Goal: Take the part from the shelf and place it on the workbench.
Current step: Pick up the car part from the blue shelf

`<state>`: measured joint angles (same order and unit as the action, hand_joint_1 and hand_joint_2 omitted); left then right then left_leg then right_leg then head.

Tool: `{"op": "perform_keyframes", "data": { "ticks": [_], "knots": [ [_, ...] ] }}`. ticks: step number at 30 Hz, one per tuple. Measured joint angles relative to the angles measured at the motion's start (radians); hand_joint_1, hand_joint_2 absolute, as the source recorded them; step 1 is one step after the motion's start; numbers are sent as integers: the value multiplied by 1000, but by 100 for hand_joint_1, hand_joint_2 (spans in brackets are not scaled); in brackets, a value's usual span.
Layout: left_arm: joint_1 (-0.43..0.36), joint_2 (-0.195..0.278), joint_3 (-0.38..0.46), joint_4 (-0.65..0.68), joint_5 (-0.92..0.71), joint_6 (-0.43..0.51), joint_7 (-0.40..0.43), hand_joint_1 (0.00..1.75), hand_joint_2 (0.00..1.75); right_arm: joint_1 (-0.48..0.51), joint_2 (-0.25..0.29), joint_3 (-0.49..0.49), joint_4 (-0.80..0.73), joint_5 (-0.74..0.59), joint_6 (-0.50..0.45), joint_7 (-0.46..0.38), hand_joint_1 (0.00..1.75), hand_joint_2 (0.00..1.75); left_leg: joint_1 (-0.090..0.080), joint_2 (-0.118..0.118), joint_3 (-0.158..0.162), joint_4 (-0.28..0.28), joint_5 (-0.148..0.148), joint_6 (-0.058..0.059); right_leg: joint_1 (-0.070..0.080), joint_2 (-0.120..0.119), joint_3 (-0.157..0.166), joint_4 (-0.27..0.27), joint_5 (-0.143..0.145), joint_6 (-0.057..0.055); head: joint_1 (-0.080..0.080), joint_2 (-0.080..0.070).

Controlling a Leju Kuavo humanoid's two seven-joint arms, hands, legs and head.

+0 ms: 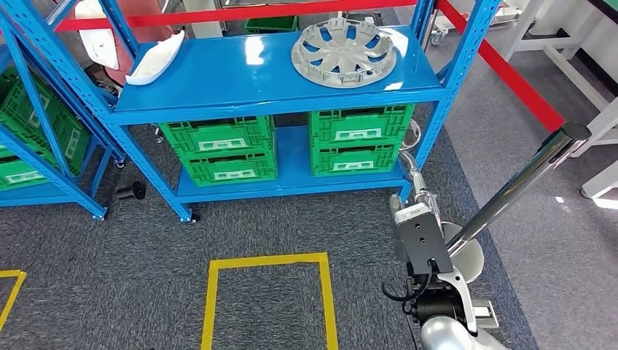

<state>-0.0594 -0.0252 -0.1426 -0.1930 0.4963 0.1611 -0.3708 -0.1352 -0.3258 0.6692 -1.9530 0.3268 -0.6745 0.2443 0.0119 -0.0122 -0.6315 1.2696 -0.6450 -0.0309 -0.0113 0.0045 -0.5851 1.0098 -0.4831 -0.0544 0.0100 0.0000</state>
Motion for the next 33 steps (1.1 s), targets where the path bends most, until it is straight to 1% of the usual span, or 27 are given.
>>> {"op": "perform_keyframes", "data": {
  "ticks": [1, 2, 4, 5, 6, 8, 10, 11, 12, 14, 15, 16, 17, 18, 19, 20, 21, 23, 25, 26, 27, 28, 29, 30, 31, 32, 33],
  "knots": [
    [1, 0, 0, 0, 5, 1, 0, 0, 0, -4, 0, 3, 4, -8, 4, -9, 0, 0, 0, 0, -18, 6, 14, 0, 1, 1, 8, 1, -7, 0, -3, 0],
    [2, 0, 1, 0, 10, 2, -1, 0, 0, -11, 1, 6, 8, -16, 8, -18, 0, 0, 0, 0, -20, -22, 49, 3, 2, 3, 18, 2, -14, 1, -6, 0],
    [2, 0, 2, 0, 19, 3, -2, 0, 0, -28, 2, 12, 17, -29, 13, -30, 0, 0, -2, 0, 1, -128, 141, 14, 3, 4, 38, 2, -27, 4, -9, 0],
    [1, 0, 2, 0, 22, 4, -4, 0, 0, -38, 2, 15, 23, -34, 16, -34, 0, 0, -6, 1, 12, -179, 165, 21, 4, 4, 45, 1, -32, 7, -10, 0],
    [1, -1, 2, 0, 25, 4, -5, 0, 0, -48, 2, 18, 30, -38, 18, -36, 0, 0, -9, 1, 21, -214, 178, 28, 4, 4, 47, 2, -37, 12, -12, 0],
    [2, -2, 3, 0, 33, 3, -10, 0, 0, -65, 3, 24, 41, -45, 21, -38, 0, 0, -14, 0, 28, -245, 174, 39, 6, 4, 47, 1, -44, 25, -14, 0],
    [3, -6, 3, 0, 38, -2, -18, 0, 0, -78, 2, 28, 46, -49, 22, -38, 0, 0, -7, -1, 38, -260, 181, 47, 7, 3, 48, 5, -56, 37, -13, 0],
    [2, -8, 4, 0, 40, -5, -22, 0, 0, -86, 2, 29, 47, -50, 22, -37, 0, 44, -4, -1, 43, -267, 183, 50, 7, 3, 39, 26, -70, 42, -10, 0],
    [1, -10, 4, 0, 41, -7, -25, 0, 0, -93, 1, 30, 49, -51, 21, -37, 0, 87, -1, -1, 47, -272, 183, 53, 6, 2, 17, 68, -92, 47, -5, 0],
    [0, -13, 4, 0, 45, -9, -30, 0, 0, -100, 0, 32, 55, -51, 21, -34, 0, 175, -1, -1, 51, -273, 178, 58, 2, 2, -55, 192, -139, 54, 6, 0],
    [0, -14, 4, 0, 47, -11, -33, 0, 0, -100, 0, 34, 58, -50, 21, -31, 0, 175, -1, -1, 52, -272, 175, 59, 1, 2, -89, 241, -147, 57, 9, 0],
    [0, -16, 4, 0, 50, -14, -37, 0, 0, -100, -1, 35, 60, -48, 20, -25, 0, 175, -1, -1, 55, -270, 170, 59, 0, 2, -107, 258, -136, 59, 12, 0],
    [0, -17, 4, 0, 52, -18, -41, 0, 0, -100, -2, 37, 62, -44, 19, -18, 0, 175, -1, -1, 58, -267, 165, 57, -1, 1, -109, 239, -106, 59, 15, 0],
    [0, -19, 4, 0, 53, -22, -45, 0, 0, -100, -5, 37, 63, -39, 18, -10, 0, 175, -1, -2, 62, -263, 158, 55, -1, 1, -94, 187, -62, 59, 18, 0],
    [1, -20, 4, 0, 54, -25, -49, 0, 0, -100, -8, 37, 64, -33, 15, -1, 0, 175, -1, -3, 67, -259, 151, 52, -1, 1, -71, 128, -26, 57, 21, 0],
    [0, -22, 4, 0, 55, -27, -53, 0, 0, -100, -11, 37, 64, -27, 12, 6, 0, 175, -2, -3, 69, -254, 144, 47, 0, 1, -51, 76, -2, 54, 23, 0],
    [0, -23, 4, 0, 55, -27, -57, 0, 0, -99, -14, 36, 64, -22, 7, 14, 0, 175, -3, -4, 69, -250, 140, 42, 2, 1, -36, 43, 7, 49, 26, 0],
    [-1, -26, 4, 0, 57, -27, -60, 0, 0, -93, -23, 31, 63, -10, -6, 28, 0, 175, -5, -4, 68, -248, 136, 33, 5, 4, -30, 27, 0, 39, 26, 0],
    [-1, -27, 4, 0, 58, -24, -57, 0, 0, -81, -31, 23, 57, 4, -16, 37, 0, 175, -6, -3, 72, -250, 130, 23, 2, 4, -24, 21, -3, 27, 23, 0],
    [-1, -26, 4, 0, 58, -23, -55, 0, 0, -75, -33, 19, 52, 12, -18, 40, 0, 175, -6, -2, 70, -238, 120, 17, -1, 3, -18, 16, -3, 22, 20, 0],
    [-1, -26, 3, 0, 59, -23, -52, 0, 0, -69, -36, 13, 47, 21, -19, 42, 0, 175, -5, -1, 59, -208, 102, 13, -4, 2, -10, 12, -4, 17, 15, 0],
    [-1, -26, 3, 0, 60, -22, -49, 0, 0, -63, -37, 6, 42, 32, -20, 43, 0, 175, -4, 0, 37, -157, 76, 9, -5, 1, -4, 9, -6, 13, 9, 0],
    [-1, -26, 3, 0, 61, -20, -46, 0, 0, -54, -39, -1, 39, 42, -20, 44, 0, 175, -3, 1, 6, -90, 47, 6, -4, 0, 1, 9, -8, 10, 3, 0],
    [0, -26, 3, 0, 62, -18, -42, 0, 0, -43, -39, -9, 35, 52, -20, 45, 0, 175, -2, 1, -25, -27, 25, 4, -4, 0, 4, 9, -11, 8, -1, 0],
    [2, -26, 2, 0, 62, -16, -39, 0, 0, -32, -40, -16, 32, 61, -20, 46, 0, 175, -2, 1, -50, 18, 17, 3, -3, 0, 7, 9, -14, 7, -3, 0],
    [3, -26, 2, 0, 63, -14, -35, 0, 0, -21, -40, -23, 28, 68, -20, 45, 0, 175, -2, 1, -60, 30, 26, 4, -2, 1, 10, 10, -16, 8, -5, 0],
    [3, -26, 2, 0, 63, -12, -31, 0, 0, -11, -40, -31, 23, 74, -20, 44, 0, 175, -2, 1, -51, 2, 56, 7, -2, 2, 14, 10, -20, 9, -7, 0]
  ]
}}
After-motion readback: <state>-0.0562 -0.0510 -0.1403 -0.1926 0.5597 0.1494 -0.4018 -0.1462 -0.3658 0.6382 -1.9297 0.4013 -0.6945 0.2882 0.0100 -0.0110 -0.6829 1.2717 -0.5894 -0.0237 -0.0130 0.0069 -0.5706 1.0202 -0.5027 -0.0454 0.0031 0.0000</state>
